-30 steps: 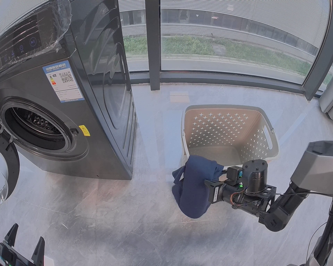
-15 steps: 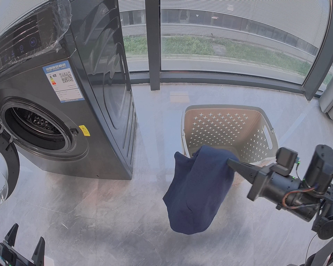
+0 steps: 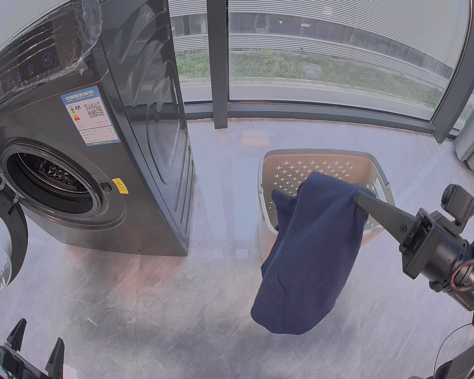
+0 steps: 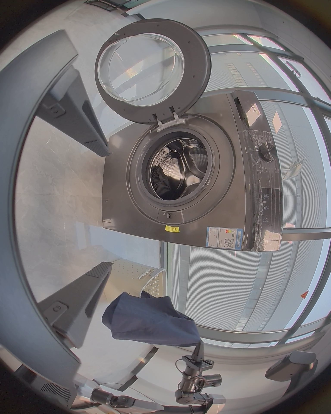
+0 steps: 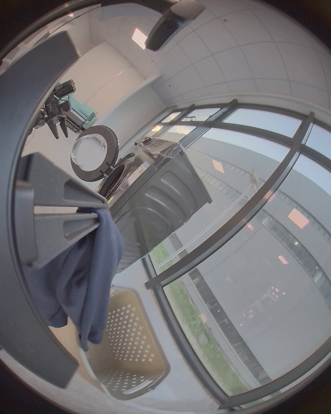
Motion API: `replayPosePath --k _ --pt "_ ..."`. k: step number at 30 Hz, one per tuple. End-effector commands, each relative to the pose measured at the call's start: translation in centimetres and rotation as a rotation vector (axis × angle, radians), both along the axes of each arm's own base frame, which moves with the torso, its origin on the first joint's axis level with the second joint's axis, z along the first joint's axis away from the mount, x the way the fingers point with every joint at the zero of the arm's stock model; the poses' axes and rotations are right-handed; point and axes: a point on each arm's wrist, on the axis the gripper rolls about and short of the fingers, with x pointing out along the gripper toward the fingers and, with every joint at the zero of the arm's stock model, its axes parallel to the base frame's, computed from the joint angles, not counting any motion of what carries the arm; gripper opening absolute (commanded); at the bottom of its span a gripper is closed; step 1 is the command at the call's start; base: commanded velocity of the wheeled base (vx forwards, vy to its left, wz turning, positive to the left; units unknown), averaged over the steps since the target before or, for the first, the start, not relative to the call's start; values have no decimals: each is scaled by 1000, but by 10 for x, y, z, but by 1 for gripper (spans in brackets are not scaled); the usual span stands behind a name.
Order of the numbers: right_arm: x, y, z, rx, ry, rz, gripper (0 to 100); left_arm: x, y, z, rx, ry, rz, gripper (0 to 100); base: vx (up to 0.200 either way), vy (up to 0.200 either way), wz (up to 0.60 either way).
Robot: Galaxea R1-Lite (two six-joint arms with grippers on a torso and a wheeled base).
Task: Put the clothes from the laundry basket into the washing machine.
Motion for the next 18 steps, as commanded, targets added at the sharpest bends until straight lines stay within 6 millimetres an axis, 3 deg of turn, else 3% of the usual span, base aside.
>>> replayPosePath --k 1,18 --pt "-1 0 11 17 -54 14 0 0 0 -5 0 6 -1 100 0 0 0" --pt "1 0 7 -34 -85 -3 0 0 0 -5 -14 8 2 100 -176 0 0"
